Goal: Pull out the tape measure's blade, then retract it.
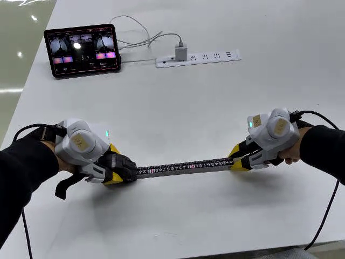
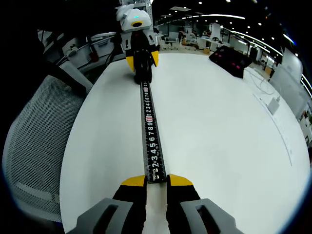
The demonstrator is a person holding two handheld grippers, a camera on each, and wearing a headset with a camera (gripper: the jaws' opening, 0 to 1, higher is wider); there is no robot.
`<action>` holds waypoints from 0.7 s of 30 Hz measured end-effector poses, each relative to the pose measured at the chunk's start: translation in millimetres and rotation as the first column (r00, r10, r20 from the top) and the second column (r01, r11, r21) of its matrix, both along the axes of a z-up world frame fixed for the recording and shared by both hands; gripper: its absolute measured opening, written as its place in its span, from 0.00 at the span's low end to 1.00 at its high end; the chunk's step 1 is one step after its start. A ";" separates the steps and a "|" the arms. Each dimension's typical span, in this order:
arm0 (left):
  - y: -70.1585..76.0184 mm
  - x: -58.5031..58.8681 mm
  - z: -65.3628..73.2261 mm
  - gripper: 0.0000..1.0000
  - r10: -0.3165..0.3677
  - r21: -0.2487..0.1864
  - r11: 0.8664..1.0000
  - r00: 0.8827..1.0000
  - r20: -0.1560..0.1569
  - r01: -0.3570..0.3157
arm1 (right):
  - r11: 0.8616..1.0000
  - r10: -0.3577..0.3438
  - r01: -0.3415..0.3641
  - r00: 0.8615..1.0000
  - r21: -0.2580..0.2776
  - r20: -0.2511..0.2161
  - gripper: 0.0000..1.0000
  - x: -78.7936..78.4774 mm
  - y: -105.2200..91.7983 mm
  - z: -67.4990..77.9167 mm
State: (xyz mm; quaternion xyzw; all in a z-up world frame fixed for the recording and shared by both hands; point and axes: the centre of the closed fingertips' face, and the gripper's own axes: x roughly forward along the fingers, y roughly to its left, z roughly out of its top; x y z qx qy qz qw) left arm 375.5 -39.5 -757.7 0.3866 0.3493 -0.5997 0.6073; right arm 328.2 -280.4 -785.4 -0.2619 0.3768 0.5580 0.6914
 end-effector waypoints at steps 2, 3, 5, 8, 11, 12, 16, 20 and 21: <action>-0.1 0.0 0.4 0.33 0.003 -0.002 1.000 1.000 -0.006 -0.003 | 1.000 0.003 -0.003 1.000 -0.006 0.005 0.11 0.0 -0.2 -0.2; 0.0 0.2 0.4 0.33 0.003 -0.002 1.000 1.000 -0.007 -0.003 | 1.000 0.005 -0.005 1.000 -0.009 0.008 0.11 -0.1 -0.2 -0.3; 0.0 1.2 0.5 0.33 0.005 -0.001 1.000 1.000 -0.004 -0.005 | 1.000 0.000 0.000 1.000 -0.018 0.012 0.12 0.5 -0.9 -0.8; 0.6 4.1 1.1 0.38 0.019 -0.001 1.000 1.000 0.005 -0.019 | 1.000 0.008 -0.008 1.000 -0.025 0.019 0.12 1.2 -2.5 -0.9; 1.2 3.7 2.0 0.37 0.026 -0.006 1.000 1.000 -0.003 -0.026 | 0.999 0.005 -0.004 1.000 -0.032 0.028 0.16 2.2 -4.8 -0.7; 1.5 3.5 3.2 0.37 0.029 -0.009 1.000 1.000 -0.008 -0.029 | 1.000 0.000 0.001 1.000 -0.029 0.026 0.17 2.5 -5.6 -0.2; 1.6 5.0 7.6 0.40 0.046 -0.025 0.999 0.999 -0.019 -0.047 | 1.000 -0.016 0.017 1.000 -0.022 0.023 0.20 2.7 -5.9 2.5; -2.9 0.2 12.8 0.58 0.080 -0.056 0.995 0.995 -0.063 -0.084 | 0.999 -0.034 0.035 0.999 -0.017 0.017 0.24 1.4 -6.0 5.8; -2.5 0.4 13.0 0.58 0.079 -0.055 0.995 0.995 -0.060 -0.082 | 0.999 -0.035 0.036 0.999 -0.017 0.019 0.24 1.3 -6.3 6.8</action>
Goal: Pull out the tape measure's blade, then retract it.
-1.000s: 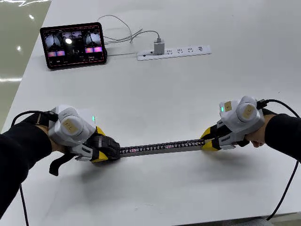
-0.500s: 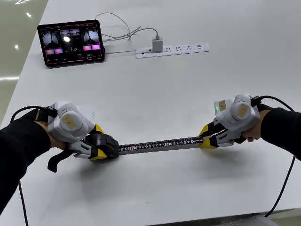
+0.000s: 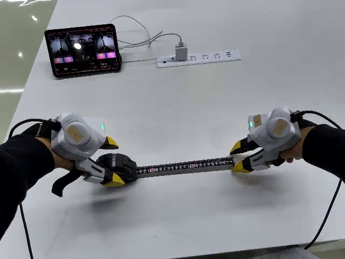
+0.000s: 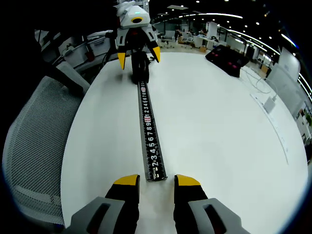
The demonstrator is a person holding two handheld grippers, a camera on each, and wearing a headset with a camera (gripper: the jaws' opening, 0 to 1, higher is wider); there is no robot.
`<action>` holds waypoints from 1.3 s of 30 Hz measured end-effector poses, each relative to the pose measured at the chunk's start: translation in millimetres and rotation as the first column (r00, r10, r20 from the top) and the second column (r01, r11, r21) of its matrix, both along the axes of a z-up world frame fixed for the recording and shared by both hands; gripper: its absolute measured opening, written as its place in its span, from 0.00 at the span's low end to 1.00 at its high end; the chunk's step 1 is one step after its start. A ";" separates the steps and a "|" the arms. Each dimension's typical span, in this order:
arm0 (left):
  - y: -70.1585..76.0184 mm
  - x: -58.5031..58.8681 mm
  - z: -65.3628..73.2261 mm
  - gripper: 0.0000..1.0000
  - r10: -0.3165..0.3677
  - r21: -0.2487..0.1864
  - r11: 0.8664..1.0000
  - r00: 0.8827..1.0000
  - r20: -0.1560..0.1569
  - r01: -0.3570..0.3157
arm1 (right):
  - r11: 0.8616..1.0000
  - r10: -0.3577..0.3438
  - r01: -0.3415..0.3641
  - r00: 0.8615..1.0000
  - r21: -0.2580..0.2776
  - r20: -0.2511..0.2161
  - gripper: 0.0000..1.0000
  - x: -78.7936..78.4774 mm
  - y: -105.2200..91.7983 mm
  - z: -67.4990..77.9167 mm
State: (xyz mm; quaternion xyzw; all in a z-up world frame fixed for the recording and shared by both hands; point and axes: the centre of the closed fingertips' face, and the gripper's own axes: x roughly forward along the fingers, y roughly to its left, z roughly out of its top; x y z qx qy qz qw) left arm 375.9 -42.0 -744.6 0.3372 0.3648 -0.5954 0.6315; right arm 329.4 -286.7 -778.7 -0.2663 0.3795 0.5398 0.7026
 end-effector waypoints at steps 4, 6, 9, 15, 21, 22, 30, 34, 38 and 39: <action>2.2 1.8 1.7 0.60 0.029 -0.005 1.000 1.000 -0.006 -0.029 | 1.000 -0.015 0.015 1.000 0.012 -0.002 0.27 -1.2 -0.4 4.3; 3.5 2.9 1.8 0.60 0.043 -0.004 0.999 0.999 -0.006 -0.043 | 0.999 -0.028 0.028 1.000 0.016 -0.005 0.29 -1.3 -1.3 5.3; 6.4 6.0 2.4 0.63 0.088 0.000 0.996 0.996 -0.004 -0.088 | 0.997 -0.064 0.065 0.998 0.029 -0.005 0.31 -0.1 -4.0 8.8; 13.3 9.9 1.1 0.77 0.147 0.000 0.989 0.989 -0.002 -0.147 | 0.991 -0.123 0.122 0.992 0.046 0.007 0.36 2.1 -12.1 12.7; 22.4 4.2 -5.0 0.85 0.218 0.023 0.976 0.974 -0.052 -0.217 | 0.979 -0.190 0.188 0.981 0.082 0.023 0.42 6.5 -22.4 18.5; 22.4 5.0 -5.2 0.87 0.232 0.009 0.973 0.972 -0.048 -0.232 | 0.975 -0.209 0.206 0.977 0.084 0.030 0.43 8.3 -26.4 18.8; 23.5 7.0 -2.3 0.99 0.342 -0.071 0.935 0.938 -0.061 -0.346 | 0.957 -0.275 0.269 0.961 0.106 0.043 0.52 0.2 -39.9 23.6; 23.7 15.5 4.5 0.99 0.410 -0.154 0.899 0.911 -0.037 -0.411 | 0.945 -0.313 0.308 0.949 0.109 0.037 0.55 -4.6 -47.6 24.1; 28.3 13.9 4.8 0.99 0.456 -0.188 0.869 0.888 -0.059 -0.459 | 0.929 -0.355 0.348 0.934 0.126 0.038 0.59 -7.5 -53.7 27.0; 30.0 12.6 4.4 0.99 0.458 -0.194 0.867 0.887 -0.056 -0.460 | 0.925 -0.365 0.358 0.930 0.129 0.037 0.59 -8.7 -55.4 27.2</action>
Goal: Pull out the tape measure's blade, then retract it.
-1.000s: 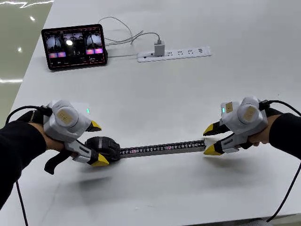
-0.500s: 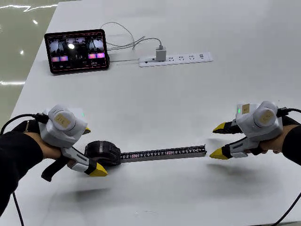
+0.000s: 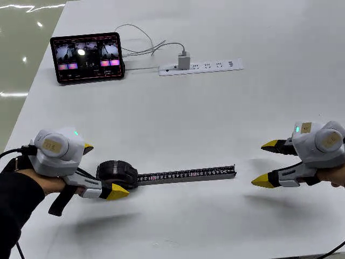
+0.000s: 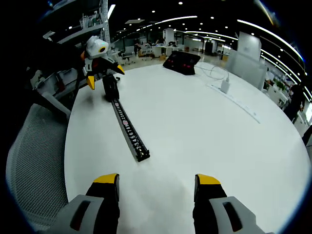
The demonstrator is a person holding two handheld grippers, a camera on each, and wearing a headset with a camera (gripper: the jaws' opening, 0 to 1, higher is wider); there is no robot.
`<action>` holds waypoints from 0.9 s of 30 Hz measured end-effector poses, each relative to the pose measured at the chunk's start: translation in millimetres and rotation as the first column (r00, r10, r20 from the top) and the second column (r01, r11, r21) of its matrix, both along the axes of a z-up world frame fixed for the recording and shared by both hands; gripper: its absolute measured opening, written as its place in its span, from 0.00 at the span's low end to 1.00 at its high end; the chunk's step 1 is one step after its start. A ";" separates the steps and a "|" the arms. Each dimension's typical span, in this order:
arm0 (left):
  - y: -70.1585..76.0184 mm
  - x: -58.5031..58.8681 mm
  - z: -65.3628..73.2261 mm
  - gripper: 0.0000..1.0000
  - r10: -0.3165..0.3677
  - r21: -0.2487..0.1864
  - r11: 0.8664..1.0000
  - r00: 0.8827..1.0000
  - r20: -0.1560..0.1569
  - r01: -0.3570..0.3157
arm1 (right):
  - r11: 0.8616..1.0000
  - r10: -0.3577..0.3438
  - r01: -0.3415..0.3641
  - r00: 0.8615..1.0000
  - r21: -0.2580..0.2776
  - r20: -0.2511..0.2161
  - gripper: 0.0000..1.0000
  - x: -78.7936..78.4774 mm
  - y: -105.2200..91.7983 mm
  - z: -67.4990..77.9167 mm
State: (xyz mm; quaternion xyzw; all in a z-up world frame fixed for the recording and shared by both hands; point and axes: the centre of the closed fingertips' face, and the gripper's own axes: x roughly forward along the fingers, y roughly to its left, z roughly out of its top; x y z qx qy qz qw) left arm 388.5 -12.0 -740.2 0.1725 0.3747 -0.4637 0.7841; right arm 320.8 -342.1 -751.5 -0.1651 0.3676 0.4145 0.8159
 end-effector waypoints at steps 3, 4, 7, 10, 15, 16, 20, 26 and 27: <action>3.5 -3.5 0.0 0.99 0.013 -0.017 1.000 1.000 0.007 -0.013 | 1.000 -0.021 0.021 1.000 -0.002 0.000 0.61 -4.5 -4.2 -0.1; 4.7 -4.4 0.7 0.99 0.015 -0.022 1.000 1.000 0.014 -0.014 | 1.000 -0.025 0.025 1.000 -0.001 -0.002 0.62 -6.2 -4.9 -0.4; 4.6 -7.2 4.8 0.99 0.034 -0.063 0.998 0.999 0.038 -0.032 | 0.999 -0.053 0.053 0.999 -0.008 0.001 0.66 -9.5 -8.1 -1.3; 9.4 -10.6 4.9 0.99 0.066 -0.080 0.995 0.997 0.051 -0.062 | 0.997 -0.078 0.078 0.997 0.003 0.011 0.72 -12.3 -10.0 -0.1; 22.4 -19.9 -5.3 0.99 0.100 -0.055 0.994 0.994 0.038 -0.098 | 0.994 -0.112 0.111 0.994 0.020 0.008 0.74 -20.9 -12.5 0.1; 23.9 -20.9 -4.2 0.99 0.109 -0.061 0.992 0.993 0.043 -0.106 | 0.993 -0.117 0.116 0.993 0.021 0.014 0.74 -22.1 -13.6 0.6; 33.1 -20.4 -1.8 0.99 0.167 -0.071 0.984 0.984 0.060 -0.163 | 0.987 -0.161 0.159 0.985 0.036 0.064 0.81 -22.2 -21.1 6.5; 39.8 -20.4 8.3 0.99 0.203 -0.086 0.977 0.972 0.123 -0.193 | 0.980 -0.200 0.196 0.974 0.046 0.103 0.99 -24.4 -33.1 12.8; 42.2 -21.2 7.3 0.99 0.215 -0.084 0.975 0.970 0.113 -0.206 | 0.976 -0.213 0.208 0.972 0.058 0.097 0.99 -25.9 -35.4 14.9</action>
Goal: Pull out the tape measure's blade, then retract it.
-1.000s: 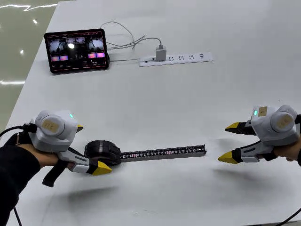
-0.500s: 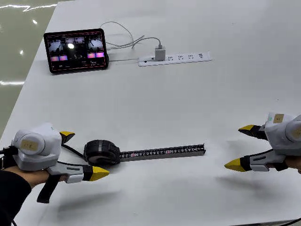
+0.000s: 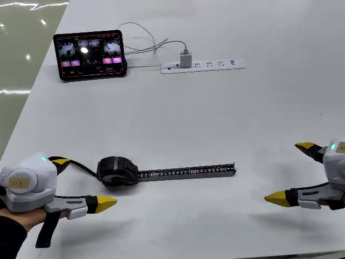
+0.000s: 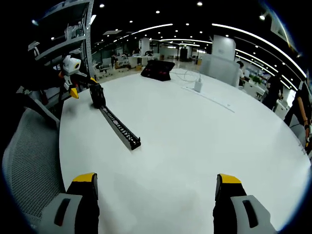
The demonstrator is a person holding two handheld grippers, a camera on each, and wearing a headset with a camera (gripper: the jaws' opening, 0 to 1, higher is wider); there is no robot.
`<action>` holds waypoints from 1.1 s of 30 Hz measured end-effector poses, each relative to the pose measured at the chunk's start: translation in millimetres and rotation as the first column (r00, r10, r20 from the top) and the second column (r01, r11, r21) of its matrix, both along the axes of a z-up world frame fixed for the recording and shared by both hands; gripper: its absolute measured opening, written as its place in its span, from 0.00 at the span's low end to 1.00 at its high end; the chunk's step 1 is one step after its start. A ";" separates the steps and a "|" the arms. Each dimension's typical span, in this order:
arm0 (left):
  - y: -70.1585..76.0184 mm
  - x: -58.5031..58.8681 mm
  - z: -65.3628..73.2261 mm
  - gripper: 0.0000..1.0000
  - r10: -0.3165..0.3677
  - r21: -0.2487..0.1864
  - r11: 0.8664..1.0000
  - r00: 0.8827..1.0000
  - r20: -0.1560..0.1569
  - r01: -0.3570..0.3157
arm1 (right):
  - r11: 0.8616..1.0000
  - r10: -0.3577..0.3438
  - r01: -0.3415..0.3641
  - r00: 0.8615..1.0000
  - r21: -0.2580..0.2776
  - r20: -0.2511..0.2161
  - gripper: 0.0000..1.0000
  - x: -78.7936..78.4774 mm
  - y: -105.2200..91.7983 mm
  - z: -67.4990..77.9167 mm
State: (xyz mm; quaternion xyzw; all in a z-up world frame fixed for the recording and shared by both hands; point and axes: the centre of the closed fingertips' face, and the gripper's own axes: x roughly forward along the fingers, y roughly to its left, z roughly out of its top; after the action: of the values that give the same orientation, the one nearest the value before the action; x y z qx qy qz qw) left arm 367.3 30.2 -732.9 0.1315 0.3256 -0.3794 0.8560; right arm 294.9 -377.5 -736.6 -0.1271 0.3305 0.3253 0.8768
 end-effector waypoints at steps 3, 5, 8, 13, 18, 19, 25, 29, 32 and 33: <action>2.8 -1.3 1.7 0.99 0.004 -0.008 1.000 1.000 0.019 -0.003 | 1.000 -0.016 0.016 1.000 -0.001 0.005 0.99 -4.9 -5.4 1.9; 5.4 -2.9 1.1 0.99 0.007 -0.003 1.000 1.000 0.017 -0.007 | 1.000 -0.024 0.024 1.000 0.007 0.006 0.99 -9.6 -7.4 3.1; 9.0 -3.7 1.6 0.99 0.014 0.001 1.000 1.000 0.022 -0.014 | 1.000 -0.019 0.019 1.000 0.008 0.007 0.99 -17.1 -8.3 3.3; 7.4 -9.4 2.9 0.99 0.011 -0.010 1.000 1.000 0.024 -0.010 | 1.000 -0.012 0.012 1.000 -0.006 0.004 0.99 -27.6 -12.9 0.9; 6.6 -17.6 -2.4 0.99 -0.004 -0.004 1.000 1.000 0.011 0.004 | 1.000 -0.020 0.020 1.000 -0.008 -0.010 0.99 -39.8 -19.8 -3.6; 6.8 -18.8 -3.5 0.99 -0.007 0.001 1.000 1.000 0.010 0.007 | 1.000 -0.025 0.025 1.000 -0.017 -0.011 0.99 -40.8 -21.9 -4.4; 10.5 -23.4 -6.5 0.99 -0.012 0.007 1.000 1.000 0.003 0.012 | 0.999 -0.048 0.047 0.999 -0.020 -0.017 0.99 -48.6 -29.3 -7.7; 12.6 -23.7 -6.1 0.99 0.010 -0.004 1.000 1.000 -0.005 -0.010 | 0.999 -0.039 0.038 0.999 -0.018 -0.032 0.99 -54.2 -29.3 -9.7; 12.4 -25.9 -5.6 0.99 0.001 -0.005 1.000 1.000 -0.004 -0.001 | 0.999 -0.043 0.042 0.999 -0.018 -0.028 0.99 -54.2 -31.2 -8.5; 12.7 -27.0 -6.2 0.99 -0.004 0.001 1.000 1.000 -0.004 0.004 | 0.999 -0.044 0.043 0.999 -0.016 -0.028 0.99 -54.2 -32.2 -8.5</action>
State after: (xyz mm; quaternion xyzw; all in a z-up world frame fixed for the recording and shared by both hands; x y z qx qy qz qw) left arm 340.2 42.9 -739.2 0.1318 0.3271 -0.3812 0.8546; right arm 240.7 -409.7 -745.1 -0.1222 0.3480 0.3053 0.8779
